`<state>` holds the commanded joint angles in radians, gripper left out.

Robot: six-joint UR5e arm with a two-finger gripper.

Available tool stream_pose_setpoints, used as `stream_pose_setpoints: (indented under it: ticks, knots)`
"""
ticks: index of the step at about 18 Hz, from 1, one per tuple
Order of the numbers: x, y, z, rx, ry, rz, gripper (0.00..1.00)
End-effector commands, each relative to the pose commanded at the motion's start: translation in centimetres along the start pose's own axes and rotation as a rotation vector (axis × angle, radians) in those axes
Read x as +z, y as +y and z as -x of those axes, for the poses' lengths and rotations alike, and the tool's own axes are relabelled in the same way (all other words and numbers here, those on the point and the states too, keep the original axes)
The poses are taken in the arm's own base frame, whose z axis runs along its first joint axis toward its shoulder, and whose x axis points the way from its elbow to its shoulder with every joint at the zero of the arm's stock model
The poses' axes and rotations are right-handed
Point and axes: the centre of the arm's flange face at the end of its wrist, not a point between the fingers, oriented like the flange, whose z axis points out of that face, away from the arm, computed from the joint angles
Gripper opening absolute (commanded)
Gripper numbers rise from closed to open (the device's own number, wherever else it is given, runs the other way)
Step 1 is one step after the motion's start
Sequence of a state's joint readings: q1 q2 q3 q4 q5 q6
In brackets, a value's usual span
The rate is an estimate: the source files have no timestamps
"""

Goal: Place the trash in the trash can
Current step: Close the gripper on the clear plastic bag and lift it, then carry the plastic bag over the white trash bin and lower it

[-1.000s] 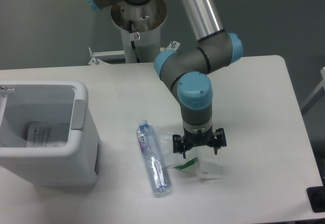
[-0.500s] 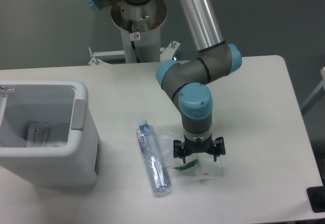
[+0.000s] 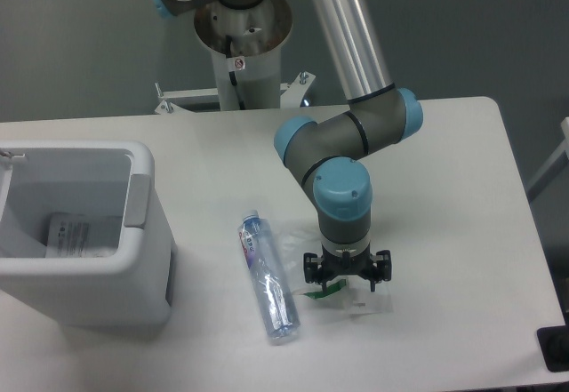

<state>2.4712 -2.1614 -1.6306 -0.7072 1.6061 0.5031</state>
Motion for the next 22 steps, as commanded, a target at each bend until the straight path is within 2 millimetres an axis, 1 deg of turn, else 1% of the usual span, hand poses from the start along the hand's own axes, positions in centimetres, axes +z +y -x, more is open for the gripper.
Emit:
stream_pose_setpoints:
  ticks: [1, 2, 3, 5, 7, 10, 11, 12, 14, 16, 17, 18, 20, 22]
  knots:
    - [-0.1, -0.1, 0.0, 0.0, -0.001, -0.001, 0.21]
    - [-0.2, -0.1, 0.0, 0.0, -0.001, -0.003, 0.06]
    - [-0.4, -0.1, 0.1, -0.002, -0.003, -0.005, 0.0]
    - [-0.6, -0.1, 0.1, 0.0, -0.004, -0.008, 0.0]
    - [-1.4, -0.2, 0.5, -0.004, -0.008, -0.02, 0.0]
    - [-4.5, -0.9, 1.2, -0.013, 0.002, -0.087, 0.0]
    - [-6.2, -1.1, 1.9, -0.022, 0.01, -0.123, 0.0]
    - [-8.4, -1.1, 2.9, -0.038, 0.019, -0.169, 0.0]
    - [-12.4, -0.9, 4.0, -0.062, 0.075, -0.268, 0.0]
    - [-17.7, -0.3, 5.0, -0.089, 0.111, -0.38, 0.0]
    - [-20.6, -0.1, 5.1, -0.125, 0.134, -0.437, 0.0]
    - [-23.3, -0.1, 4.9, -0.173, 0.167, -0.488, 0.0]
    - [-27.7, 0.0, 4.5, -0.225, 0.193, -0.562, 0.0]
    - [-31.4, 0.5, 3.5, -0.21, 0.179, -0.613, 0.0]
